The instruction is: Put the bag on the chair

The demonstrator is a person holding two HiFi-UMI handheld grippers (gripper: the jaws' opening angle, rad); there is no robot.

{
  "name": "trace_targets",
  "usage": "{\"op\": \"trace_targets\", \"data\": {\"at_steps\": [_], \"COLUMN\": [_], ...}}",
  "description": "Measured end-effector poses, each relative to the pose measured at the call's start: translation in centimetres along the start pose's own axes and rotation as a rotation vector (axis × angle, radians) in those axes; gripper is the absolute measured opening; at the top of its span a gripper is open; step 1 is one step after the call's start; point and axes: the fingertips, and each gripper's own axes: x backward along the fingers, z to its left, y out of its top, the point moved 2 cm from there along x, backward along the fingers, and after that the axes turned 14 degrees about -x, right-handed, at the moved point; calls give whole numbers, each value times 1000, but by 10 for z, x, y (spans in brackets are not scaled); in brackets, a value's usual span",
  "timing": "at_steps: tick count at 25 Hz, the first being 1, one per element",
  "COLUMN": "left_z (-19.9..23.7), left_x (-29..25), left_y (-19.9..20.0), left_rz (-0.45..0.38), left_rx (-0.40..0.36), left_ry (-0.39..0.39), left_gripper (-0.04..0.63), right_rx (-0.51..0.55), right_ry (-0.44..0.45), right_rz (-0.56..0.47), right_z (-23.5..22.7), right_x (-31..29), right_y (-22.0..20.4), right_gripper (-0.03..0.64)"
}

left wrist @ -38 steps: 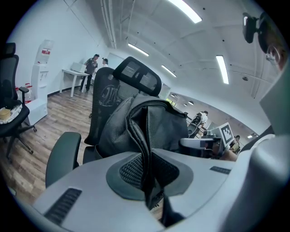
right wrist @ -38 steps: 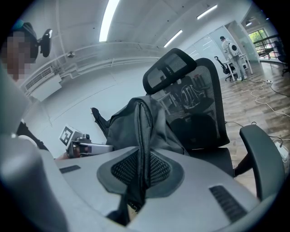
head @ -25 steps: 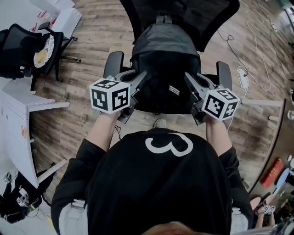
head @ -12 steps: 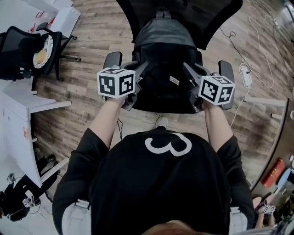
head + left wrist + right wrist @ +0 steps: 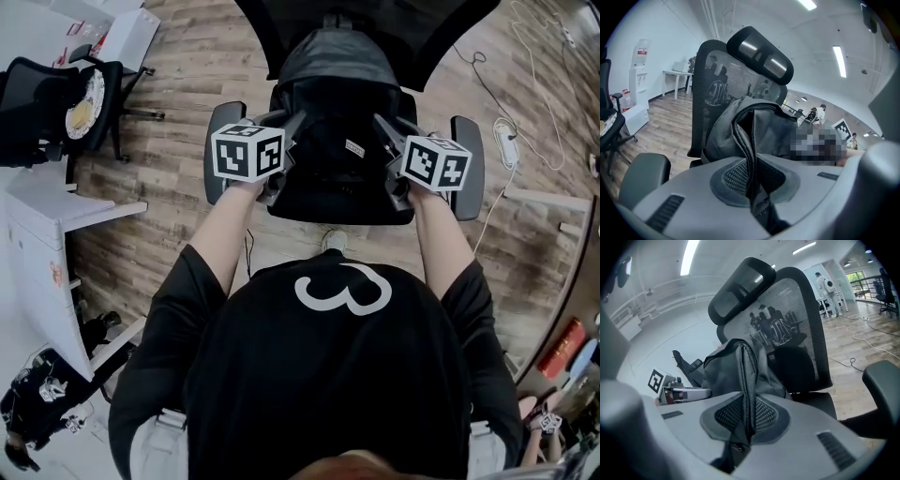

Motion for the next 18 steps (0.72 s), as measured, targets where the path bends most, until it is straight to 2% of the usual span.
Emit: {"op": "trace_targets", "data": {"at_steps": [6, 12, 18], "left_z": [10, 8, 9], "left_x": [-14, -24, -27], "left_y": [-4, -10, -14], "left_rz": [-6, -12, -12], "left_rx": [-1, 13, 9], "left_ry": [-1, -44, -23], "left_gripper": [43, 43, 44], "right_rx": [-10, -25, -107], "right_ry": [-3, -8, 27], "right_rz": [17, 5, -24], "right_z": [-10, -21, -27], "right_x": [-12, -16, -16], "right_y": [2, 0, -5], "right_gripper": [52, 52, 52]}}
